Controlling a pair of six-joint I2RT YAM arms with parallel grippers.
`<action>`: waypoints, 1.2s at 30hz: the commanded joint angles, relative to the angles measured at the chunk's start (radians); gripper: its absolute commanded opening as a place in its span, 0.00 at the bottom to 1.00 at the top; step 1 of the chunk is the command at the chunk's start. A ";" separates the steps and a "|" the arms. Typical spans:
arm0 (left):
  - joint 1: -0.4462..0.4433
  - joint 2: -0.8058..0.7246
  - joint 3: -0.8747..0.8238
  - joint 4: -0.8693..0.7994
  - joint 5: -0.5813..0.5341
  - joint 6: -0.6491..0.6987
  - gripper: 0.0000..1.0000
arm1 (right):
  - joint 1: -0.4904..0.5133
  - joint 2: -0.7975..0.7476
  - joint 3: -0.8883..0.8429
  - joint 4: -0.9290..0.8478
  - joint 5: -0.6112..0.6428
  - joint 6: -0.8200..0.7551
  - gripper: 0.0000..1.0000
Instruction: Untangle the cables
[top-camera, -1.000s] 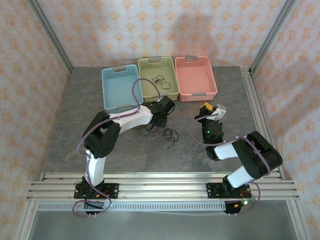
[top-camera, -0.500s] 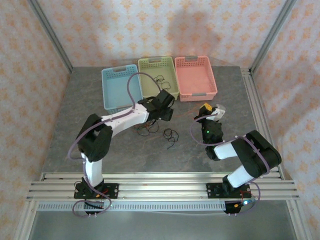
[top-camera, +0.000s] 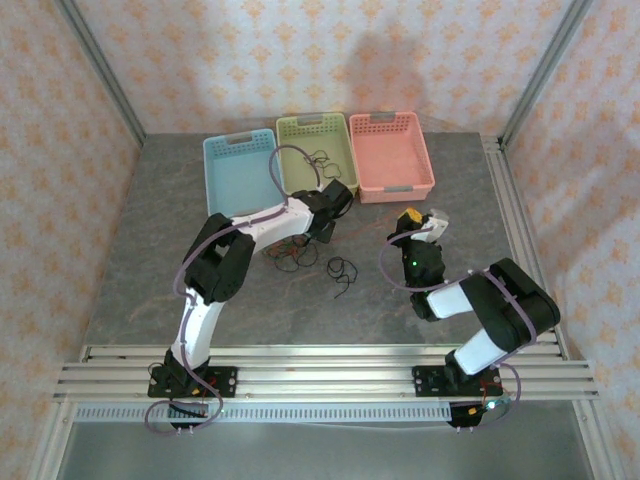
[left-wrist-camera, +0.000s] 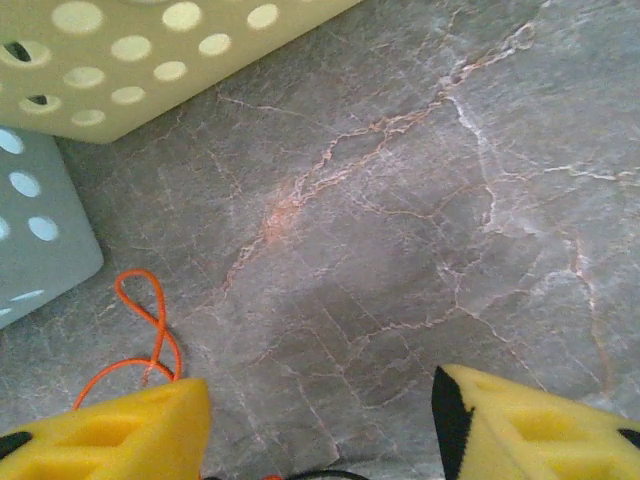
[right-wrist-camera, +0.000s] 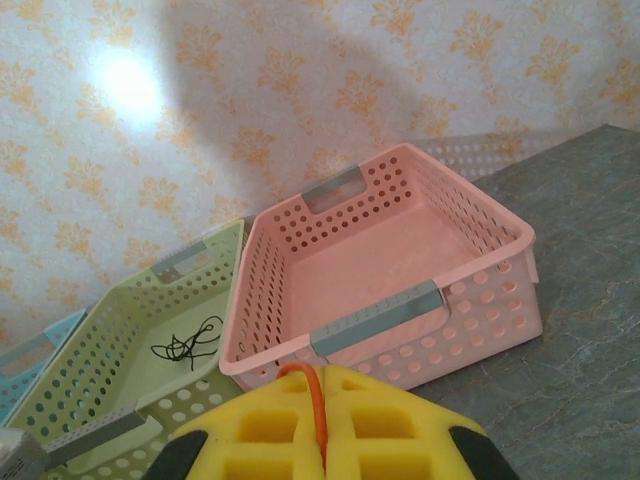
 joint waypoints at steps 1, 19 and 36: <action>0.000 0.015 0.027 -0.071 -0.023 -0.007 0.56 | -0.006 0.005 0.009 0.029 -0.006 -0.015 0.00; -0.024 -0.359 -0.351 0.359 0.168 0.039 0.73 | -0.007 0.014 0.012 0.028 -0.016 -0.004 0.00; -0.090 0.021 0.048 -0.043 -0.127 0.079 0.74 | -0.007 0.017 0.014 0.029 -0.021 0.006 0.00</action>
